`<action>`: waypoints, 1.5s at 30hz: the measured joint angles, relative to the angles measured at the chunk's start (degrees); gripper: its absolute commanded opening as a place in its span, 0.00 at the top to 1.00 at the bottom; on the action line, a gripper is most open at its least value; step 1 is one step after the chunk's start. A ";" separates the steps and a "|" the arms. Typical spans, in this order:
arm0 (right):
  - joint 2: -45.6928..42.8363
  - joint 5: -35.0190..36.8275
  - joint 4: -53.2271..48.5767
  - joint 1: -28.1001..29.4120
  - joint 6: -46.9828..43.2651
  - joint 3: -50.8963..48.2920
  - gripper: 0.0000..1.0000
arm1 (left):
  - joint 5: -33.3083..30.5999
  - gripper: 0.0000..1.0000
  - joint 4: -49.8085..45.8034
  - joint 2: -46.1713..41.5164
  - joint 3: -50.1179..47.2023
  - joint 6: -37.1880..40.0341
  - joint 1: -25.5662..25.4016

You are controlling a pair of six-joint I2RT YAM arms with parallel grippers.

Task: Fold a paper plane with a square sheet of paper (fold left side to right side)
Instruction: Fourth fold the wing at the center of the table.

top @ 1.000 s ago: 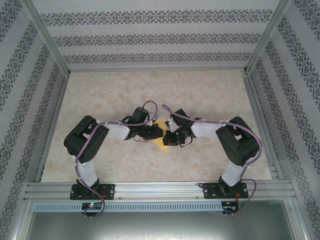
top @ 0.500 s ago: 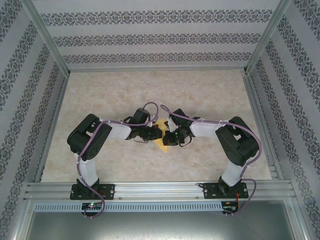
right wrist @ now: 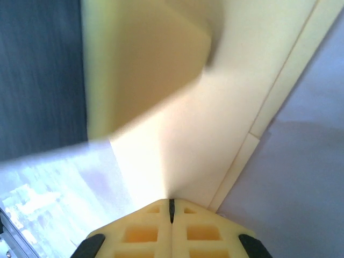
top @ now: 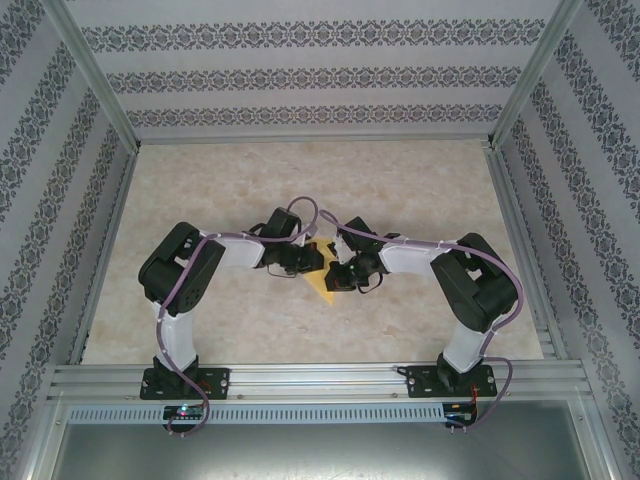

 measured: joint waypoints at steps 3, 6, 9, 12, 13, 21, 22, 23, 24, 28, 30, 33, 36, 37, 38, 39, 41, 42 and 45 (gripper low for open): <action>0.00 0.00 0.02 0.00 -0.15 0.00 1.00 | -1.46 0.93 -1.05 1.53 2.89 1.36 2.56; 0.00 0.00 0.04 0.00 -0.17 -0.02 1.00 | -1.53 0.92 -2.08 3.26 5.49 2.47 4.48; -0.04 -0.02 0.13 0.00 -0.17 -0.13 1.00 | -1.22 0.92 -3.13 4.46 7.39 3.10 5.25; -0.07 -0.02 0.13 0.00 -0.17 -0.13 1.00 | 0.20 0.91 -4.44 5.62 9.07 3.78 5.57; -0.07 0.00 0.13 0.00 -0.17 -0.13 1.00 | 0.74 0.91 -4.68 6.12 9.73 3.87 5.68; -0.11 0.02 0.28 0.00 -0.17 -0.17 1.00 | 3.13 0.88 -5.46 7.63 11.82 4.68 7.80; -0.11 0.02 0.26 0.00 -0.17 -0.17 1.00 | 2.89 0.88 -5.49 7.63 11.91 5.03 8.55; -0.11 0.02 0.26 0.00 -0.17 -0.17 1.00 | 2.58 0.88 -5.62 7.63 12.04 5.38 9.38; -0.11 0.02 0.26 0.02 -0.17 -0.17 1.00 | 2.25 0.88 -5.92 7.63 12.24 5.70 10.10; -0.11 0.11 0.26 0.09 -0.17 -0.17 1.00 | 0.37 0.88 -6.97 7.19 12.79 7.19 12.79; -0.13 0.17 0.26 0.09 -0.17 -0.17 1.00 | -0.48 0.88 -7.21 5.95 12.11 7.43 13.51; -0.15 0.24 0.24 0.11 -0.15 -0.15 1.00 | -0.87 0.87 -6.56 0.96 8.02 7.34 14.01; -0.15 0.26 0.17 0.11 -0.17 -0.11 1.00 | -0.26 0.87 -4.74 -6.08 2.16 6.67 13.14; -0.15 0.26 0.15 0.11 -0.17 -0.11 1.00 | 0.13 0.87 -3.89 -8.11 0.39 6.21 12.37; -0.15 0.26 0.15 0.11 -0.17 -0.11 1.00 | 0.55 0.88 -3.02 -9.79 -1.14 5.55 11.34; -0.15 0.26 0.13 0.11 -0.17 -0.11 1.00 | 0.87 0.88 -2.27 -10.95 -2.34 5.07 10.21; -0.15 0.31 0.13 0.11 -0.17 -0.11 1.00 | 1.62 0.87 -0.63 -12.17 -4.46 3.72 7.15; -0.15 0.33 0.13 0.11 -0.17 -0.09 1.00 | 1.86 0.88 0.13 -12.22 -5.18 3.13 5.68; -0.15 0.72 0.04 0.37 -0.17 0.02 1.00 | 2.12 0.87 1.99 -11.91 -7.50 0.83 1.05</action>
